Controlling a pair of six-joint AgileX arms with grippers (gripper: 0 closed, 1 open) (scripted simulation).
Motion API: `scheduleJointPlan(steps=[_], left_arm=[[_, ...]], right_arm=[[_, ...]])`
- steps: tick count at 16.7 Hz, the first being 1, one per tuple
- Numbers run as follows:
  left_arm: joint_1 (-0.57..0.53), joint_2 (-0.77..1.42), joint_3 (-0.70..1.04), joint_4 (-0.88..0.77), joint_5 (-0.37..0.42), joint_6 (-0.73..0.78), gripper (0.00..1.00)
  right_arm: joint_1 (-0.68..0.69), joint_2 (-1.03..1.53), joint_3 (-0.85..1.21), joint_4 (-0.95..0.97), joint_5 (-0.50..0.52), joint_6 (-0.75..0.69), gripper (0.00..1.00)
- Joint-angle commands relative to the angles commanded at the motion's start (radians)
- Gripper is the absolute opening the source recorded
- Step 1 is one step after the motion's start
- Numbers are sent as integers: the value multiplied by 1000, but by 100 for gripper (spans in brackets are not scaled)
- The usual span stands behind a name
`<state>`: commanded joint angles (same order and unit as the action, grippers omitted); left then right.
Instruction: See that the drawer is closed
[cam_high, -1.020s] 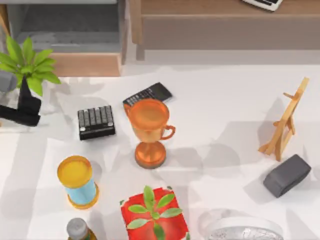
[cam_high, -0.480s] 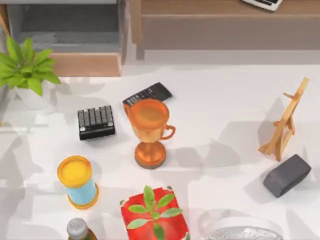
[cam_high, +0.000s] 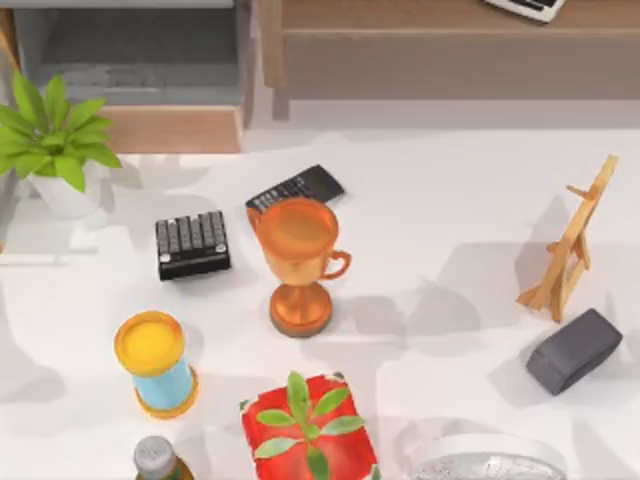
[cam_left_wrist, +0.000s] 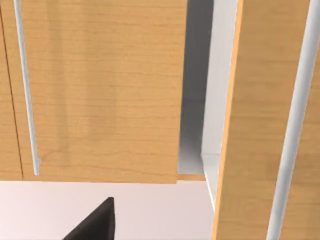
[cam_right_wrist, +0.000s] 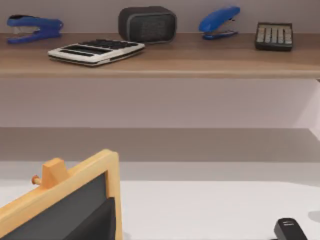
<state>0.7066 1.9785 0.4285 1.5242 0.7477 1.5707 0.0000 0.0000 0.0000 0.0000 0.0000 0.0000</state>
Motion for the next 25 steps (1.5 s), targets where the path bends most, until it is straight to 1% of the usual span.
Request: scheduleJointPlan(steps=[2,7,12,16,25], left_arm=[[13,13,9,16,14,20,100],[6,11,9,12,9,19,100],[-45,42,83,-27,-43,19,100],[-48,44,87,-29,-46,19,100],[-48,44,87,-29,-46,19,32]], right_arm=[[0,0,0,0,0,0,100],[0,0,0,0,0,0,100],[0,0,0,0,0,0,100],[0,0,0,0,0,0,100],[0,0,0,0,0,0,100]])
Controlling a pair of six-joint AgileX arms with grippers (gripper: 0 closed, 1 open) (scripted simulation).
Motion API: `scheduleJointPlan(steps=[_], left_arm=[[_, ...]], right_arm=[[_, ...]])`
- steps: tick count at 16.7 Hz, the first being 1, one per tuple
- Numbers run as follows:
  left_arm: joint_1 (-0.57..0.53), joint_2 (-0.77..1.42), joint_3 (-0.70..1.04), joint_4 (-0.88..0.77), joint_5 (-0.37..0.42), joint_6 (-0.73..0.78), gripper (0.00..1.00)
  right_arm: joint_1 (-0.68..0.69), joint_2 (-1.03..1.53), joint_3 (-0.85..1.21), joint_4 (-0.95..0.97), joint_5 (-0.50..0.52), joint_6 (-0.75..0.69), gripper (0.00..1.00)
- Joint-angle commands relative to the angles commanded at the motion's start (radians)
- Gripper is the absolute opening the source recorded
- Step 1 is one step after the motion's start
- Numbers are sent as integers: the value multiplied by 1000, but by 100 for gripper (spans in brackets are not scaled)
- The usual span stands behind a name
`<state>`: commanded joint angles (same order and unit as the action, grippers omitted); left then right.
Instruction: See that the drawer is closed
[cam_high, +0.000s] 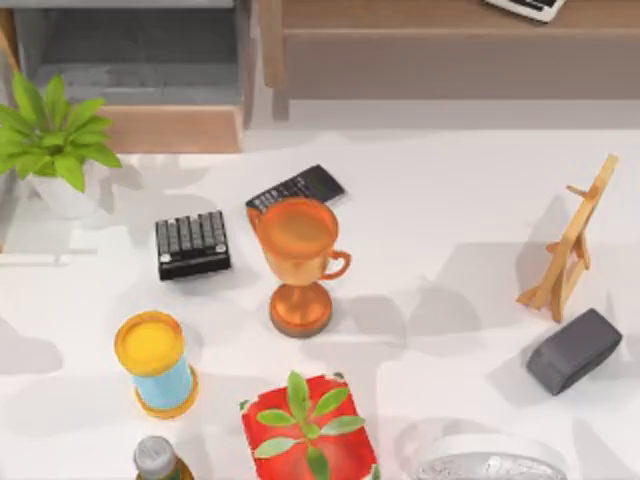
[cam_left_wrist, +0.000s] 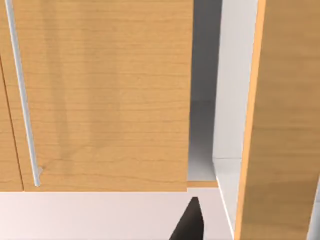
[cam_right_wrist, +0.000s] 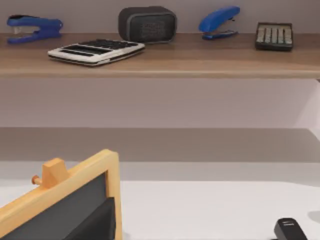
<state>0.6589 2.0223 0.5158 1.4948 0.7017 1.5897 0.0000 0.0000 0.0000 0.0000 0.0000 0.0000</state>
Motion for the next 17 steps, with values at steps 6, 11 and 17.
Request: scheduleJointPlan(steps=[6,11,17], left_arm=[[0,0,0,0,0,0,0],[0,0,0,0,0,0,0],[-37,38,70,-47,-37,-7,0]], right_arm=[[0,0,0,0,0,0,100],[0,0,0,0,0,0,100],[0,0,0,0,0,0,100]])
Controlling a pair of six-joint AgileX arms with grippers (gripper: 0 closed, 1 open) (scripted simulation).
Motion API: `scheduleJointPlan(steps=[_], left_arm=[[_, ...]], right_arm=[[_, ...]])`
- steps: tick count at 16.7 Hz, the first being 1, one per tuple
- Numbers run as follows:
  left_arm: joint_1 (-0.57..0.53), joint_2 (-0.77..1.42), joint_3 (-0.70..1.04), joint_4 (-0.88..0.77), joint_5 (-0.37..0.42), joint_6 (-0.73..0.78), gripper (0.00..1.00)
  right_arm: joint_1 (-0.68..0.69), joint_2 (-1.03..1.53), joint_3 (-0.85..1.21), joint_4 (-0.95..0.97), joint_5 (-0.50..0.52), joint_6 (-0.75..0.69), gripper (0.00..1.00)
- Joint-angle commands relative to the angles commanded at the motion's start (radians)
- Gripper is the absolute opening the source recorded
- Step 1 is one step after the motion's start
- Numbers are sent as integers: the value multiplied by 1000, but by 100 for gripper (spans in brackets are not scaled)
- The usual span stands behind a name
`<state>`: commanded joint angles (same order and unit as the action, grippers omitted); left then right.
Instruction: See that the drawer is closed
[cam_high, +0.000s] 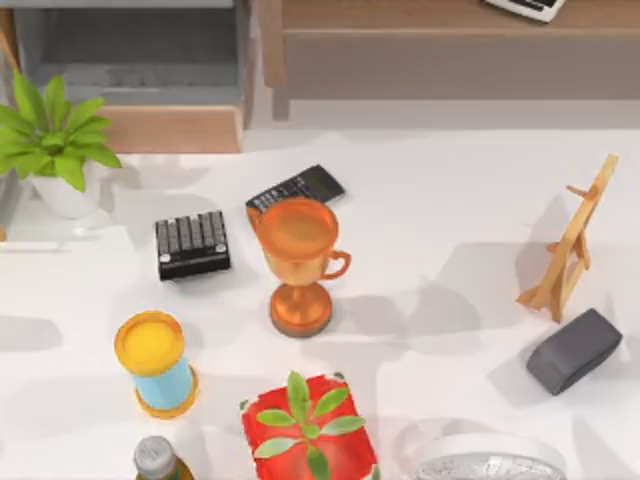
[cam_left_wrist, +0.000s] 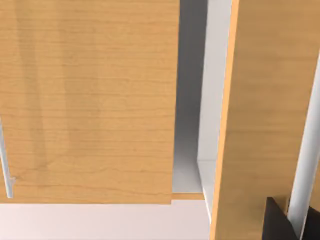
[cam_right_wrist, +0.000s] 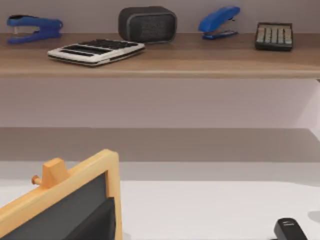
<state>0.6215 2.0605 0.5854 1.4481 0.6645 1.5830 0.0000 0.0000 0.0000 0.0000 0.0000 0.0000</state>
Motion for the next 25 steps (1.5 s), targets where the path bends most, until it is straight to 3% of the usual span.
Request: scheduleJointPlan(steps=[5,10,18,25], left_arm=[[-79,60,144,-82,-80,-2,0],[-78,64,146,-89,-82,-3,0],[-158,162,369,-208,-160,-8,0],[-167,178,401,-230,-171,-8,0]], right_arm=[[0,0,0,0,0,0,100],[0,0,0,0,0,0,100],[0,0,0,0,0,0,100],[0,0,0,0,0,0,100]])
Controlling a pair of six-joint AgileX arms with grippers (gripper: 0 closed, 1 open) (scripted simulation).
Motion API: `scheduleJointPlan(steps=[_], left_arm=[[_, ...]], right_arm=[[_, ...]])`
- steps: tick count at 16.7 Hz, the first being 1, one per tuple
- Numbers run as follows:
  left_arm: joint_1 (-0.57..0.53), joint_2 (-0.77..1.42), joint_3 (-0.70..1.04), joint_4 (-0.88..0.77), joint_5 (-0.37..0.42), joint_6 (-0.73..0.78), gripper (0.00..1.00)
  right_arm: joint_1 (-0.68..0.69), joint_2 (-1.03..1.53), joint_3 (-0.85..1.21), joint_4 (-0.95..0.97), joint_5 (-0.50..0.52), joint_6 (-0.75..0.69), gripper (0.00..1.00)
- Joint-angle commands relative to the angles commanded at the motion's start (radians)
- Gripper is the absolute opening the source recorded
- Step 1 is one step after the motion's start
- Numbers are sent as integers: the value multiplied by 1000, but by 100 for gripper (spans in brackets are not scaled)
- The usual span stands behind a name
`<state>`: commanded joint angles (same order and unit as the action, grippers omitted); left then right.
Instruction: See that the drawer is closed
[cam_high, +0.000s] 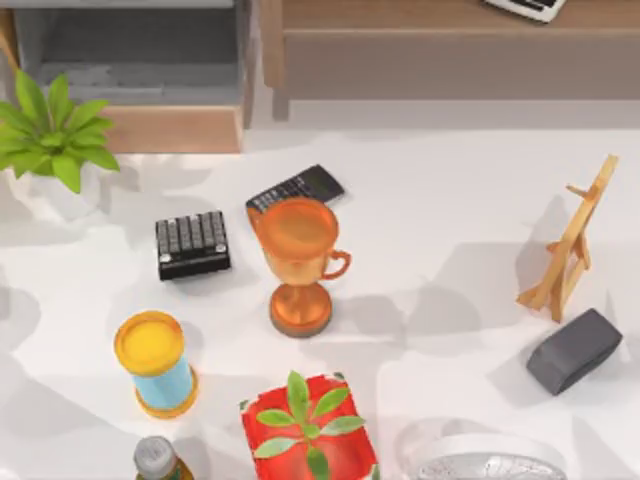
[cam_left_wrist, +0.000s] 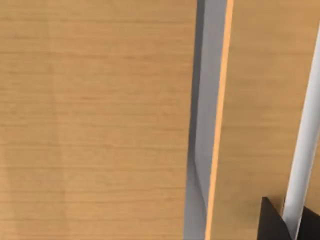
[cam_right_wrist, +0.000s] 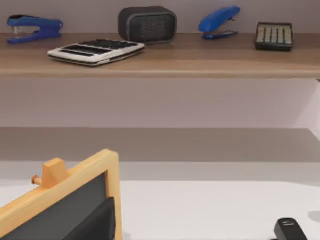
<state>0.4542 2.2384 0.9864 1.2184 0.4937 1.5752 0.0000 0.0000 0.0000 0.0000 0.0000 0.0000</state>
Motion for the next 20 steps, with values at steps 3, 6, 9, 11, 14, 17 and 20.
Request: scheduleJointPlan(steps=[3,6,9,11,14,17,20], left_arm=[[-22,41,91,-44,-18,-2,0],[-49,92,203,-104,-45,-5,0],[-64,122,265,-141,-62,-5,0],[-65,122,266,-142,-63,-5,0],[-65,122,266,-142,-63,-5,8],[-65,122,266,-142,-63,-5,30],[-65,122,266,-142,-63,-5,53]], right_arm=[[0,0,0,0,0,0,100],[0,0,0,0,0,0,100],[0,0,0,0,0,0,100],[0,0,0,0,0,0,100],[0,0,0,0,0,0,100],[0,0,0,0,0,0,100],[0,0,0,0,0,0,100]])
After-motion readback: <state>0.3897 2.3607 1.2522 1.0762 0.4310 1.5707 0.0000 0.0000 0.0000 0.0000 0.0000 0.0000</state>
